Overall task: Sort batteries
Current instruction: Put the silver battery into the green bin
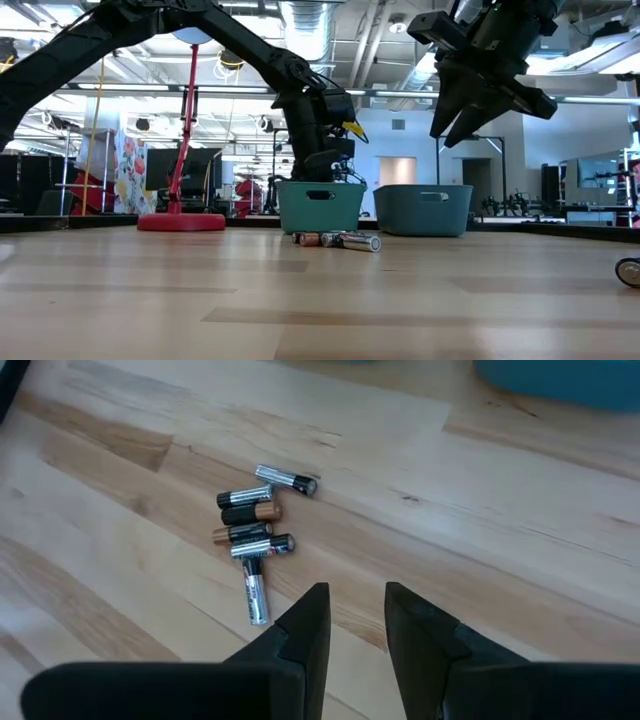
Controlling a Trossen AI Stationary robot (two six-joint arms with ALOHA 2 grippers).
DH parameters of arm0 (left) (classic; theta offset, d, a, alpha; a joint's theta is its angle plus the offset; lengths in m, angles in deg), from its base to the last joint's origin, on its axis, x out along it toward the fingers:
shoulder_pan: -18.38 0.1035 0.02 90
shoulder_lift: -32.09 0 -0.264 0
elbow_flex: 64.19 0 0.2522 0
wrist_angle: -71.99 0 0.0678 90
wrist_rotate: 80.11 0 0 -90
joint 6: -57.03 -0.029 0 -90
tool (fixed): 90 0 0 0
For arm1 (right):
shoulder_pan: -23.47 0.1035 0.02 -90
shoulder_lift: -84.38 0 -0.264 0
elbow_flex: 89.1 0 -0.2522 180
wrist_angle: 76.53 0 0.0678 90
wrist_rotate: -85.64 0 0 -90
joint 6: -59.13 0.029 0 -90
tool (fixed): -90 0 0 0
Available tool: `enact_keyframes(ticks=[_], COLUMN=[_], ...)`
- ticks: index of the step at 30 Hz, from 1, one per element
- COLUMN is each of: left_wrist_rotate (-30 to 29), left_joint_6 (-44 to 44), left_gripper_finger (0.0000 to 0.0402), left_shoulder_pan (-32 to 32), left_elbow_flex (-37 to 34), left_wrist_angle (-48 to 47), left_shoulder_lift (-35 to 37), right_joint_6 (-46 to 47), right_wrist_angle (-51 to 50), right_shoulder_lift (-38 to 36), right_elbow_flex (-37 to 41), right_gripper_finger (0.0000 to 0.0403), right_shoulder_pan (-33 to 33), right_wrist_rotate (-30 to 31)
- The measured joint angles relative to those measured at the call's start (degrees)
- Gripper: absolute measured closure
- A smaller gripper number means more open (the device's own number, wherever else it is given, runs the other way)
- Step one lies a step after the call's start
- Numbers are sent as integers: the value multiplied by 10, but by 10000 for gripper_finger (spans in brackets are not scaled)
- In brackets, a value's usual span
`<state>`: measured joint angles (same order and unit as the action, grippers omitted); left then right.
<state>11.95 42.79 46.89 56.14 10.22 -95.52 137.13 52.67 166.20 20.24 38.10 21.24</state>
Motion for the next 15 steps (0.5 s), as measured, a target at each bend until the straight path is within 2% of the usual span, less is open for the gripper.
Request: enact_keyframes(ticks=[15], left_wrist_rotate=[3], left_joint_6=[17], left_gripper_finger=[328], left_shoulder_pan=[0], left_elbow_flex=[0], left_wrist_angle=[-9], left_shoulder_lift=[0], right_joint_6=[0], right_wrist_angle=[0], right_shoulder_lift=[0], right_elbow_flex=[0], right_gripper_finger=[287], right_shoulder_pan=[0], right_wrist_rotate=[0])
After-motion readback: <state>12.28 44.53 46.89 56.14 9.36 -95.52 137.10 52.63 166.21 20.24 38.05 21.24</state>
